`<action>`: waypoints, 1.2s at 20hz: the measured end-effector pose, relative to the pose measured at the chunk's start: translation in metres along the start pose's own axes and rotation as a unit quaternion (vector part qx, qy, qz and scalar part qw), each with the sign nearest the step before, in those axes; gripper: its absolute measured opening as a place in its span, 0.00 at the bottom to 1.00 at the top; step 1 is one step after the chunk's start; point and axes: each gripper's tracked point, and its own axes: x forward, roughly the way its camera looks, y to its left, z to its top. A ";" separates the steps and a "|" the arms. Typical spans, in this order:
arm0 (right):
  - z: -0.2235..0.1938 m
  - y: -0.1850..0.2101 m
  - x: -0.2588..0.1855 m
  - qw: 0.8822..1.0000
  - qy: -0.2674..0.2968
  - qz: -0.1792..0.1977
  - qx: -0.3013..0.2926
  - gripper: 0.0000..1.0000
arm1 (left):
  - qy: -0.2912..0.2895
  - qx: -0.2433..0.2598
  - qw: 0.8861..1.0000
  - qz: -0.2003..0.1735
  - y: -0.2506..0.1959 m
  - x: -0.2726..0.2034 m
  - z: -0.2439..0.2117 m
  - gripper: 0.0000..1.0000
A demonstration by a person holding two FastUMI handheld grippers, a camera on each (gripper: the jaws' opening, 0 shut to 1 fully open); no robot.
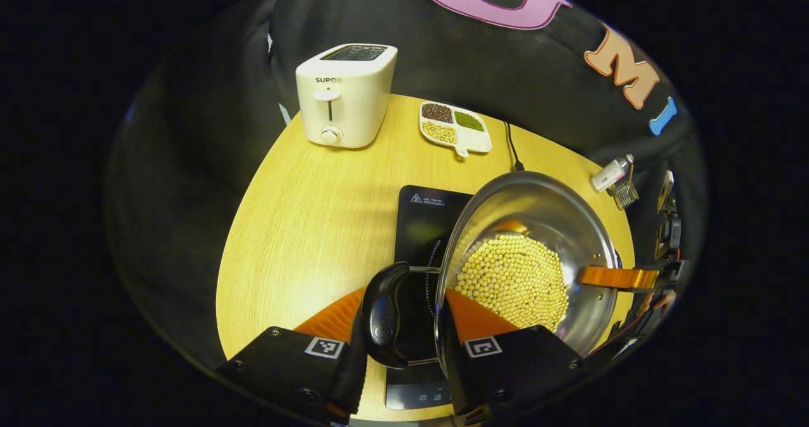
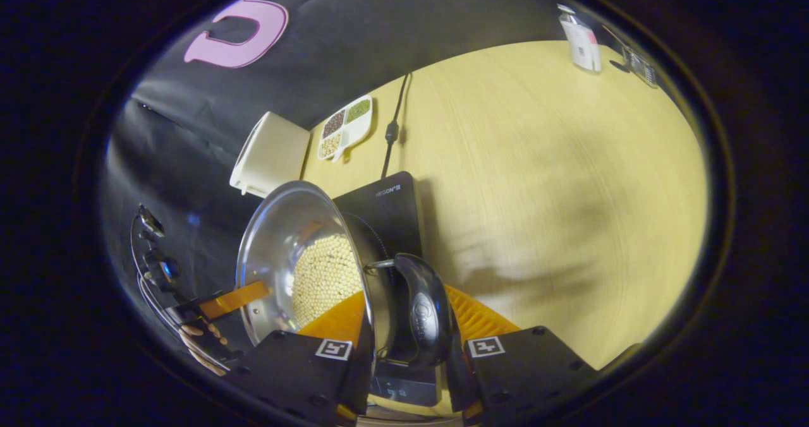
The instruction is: First push the handle of the pot to place it horizontally, then grasp the pot with both hands and set it on the induction cooktop.
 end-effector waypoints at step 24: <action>0.051 -0.022 -0.049 0.990 -0.134 -0.018 -0.039 0.98 | -0.149 -0.009 0.985 0.083 0.016 -0.052 0.026 0.98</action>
